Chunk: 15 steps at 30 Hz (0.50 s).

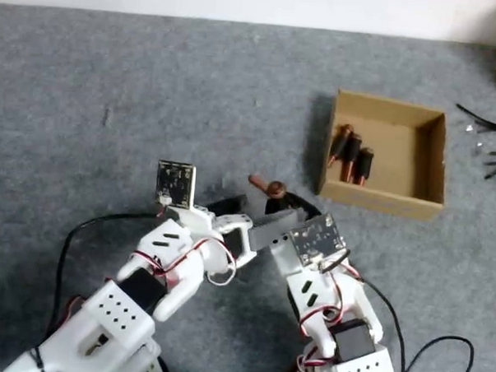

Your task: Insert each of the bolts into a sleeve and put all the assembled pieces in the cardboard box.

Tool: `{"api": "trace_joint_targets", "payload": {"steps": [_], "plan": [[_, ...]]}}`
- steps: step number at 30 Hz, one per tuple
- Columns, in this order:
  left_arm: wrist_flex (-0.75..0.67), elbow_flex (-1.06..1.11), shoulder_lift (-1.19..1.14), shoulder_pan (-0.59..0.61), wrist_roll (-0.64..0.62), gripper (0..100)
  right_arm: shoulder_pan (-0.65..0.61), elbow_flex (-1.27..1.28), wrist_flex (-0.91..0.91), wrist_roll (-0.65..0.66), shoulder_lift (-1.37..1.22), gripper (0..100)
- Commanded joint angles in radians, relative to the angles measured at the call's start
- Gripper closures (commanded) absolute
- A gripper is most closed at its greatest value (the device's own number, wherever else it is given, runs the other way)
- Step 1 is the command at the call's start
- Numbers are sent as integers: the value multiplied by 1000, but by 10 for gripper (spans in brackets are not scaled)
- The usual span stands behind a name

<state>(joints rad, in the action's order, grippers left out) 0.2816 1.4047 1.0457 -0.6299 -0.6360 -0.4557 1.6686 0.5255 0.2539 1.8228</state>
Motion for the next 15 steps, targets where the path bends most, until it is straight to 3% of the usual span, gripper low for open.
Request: {"api": "trace_joint_targets", "payload": {"steps": [1,5,9,15], "plan": [[12,-21,-7,-4,-61,463,2,116,-31,8,16,994],[14,-45,-7,47,-147,463,2,116,-31,8,16,994],[14,-47,4,53,-150,463,4,117,-31,8,16,994],[61,19,229,48,-150,463,4,120,-31,8,15,994]]}}
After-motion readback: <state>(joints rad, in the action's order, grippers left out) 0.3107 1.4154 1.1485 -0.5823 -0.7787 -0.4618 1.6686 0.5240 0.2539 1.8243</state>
